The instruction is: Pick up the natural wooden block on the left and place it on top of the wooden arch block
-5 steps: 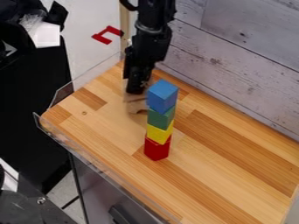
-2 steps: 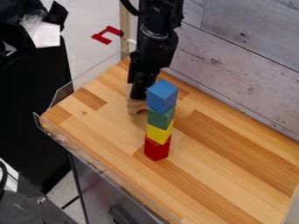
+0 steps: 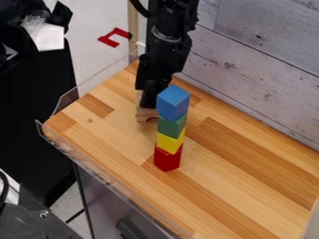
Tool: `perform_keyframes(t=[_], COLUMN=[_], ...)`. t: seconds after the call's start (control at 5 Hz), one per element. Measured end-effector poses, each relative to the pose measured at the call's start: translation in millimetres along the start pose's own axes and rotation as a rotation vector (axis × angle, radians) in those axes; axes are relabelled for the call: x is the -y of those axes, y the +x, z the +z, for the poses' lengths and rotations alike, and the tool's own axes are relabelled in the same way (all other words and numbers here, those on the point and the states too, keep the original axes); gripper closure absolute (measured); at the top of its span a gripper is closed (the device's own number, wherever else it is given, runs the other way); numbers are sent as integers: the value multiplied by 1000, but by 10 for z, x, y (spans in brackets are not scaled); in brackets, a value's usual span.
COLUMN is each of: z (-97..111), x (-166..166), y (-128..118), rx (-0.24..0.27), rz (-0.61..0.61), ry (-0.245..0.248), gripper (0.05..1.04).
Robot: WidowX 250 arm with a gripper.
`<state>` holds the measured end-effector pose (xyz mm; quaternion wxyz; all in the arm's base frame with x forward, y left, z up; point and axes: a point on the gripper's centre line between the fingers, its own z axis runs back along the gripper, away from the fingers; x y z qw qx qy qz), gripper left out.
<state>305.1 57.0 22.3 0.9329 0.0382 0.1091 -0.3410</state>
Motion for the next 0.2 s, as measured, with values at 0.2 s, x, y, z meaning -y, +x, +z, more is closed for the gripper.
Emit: perform_keyframes(t=[0.2], z=[18], x=[-13], y=[-45], rx=[0], rz=[88], ry=[-34], gripper=[80])
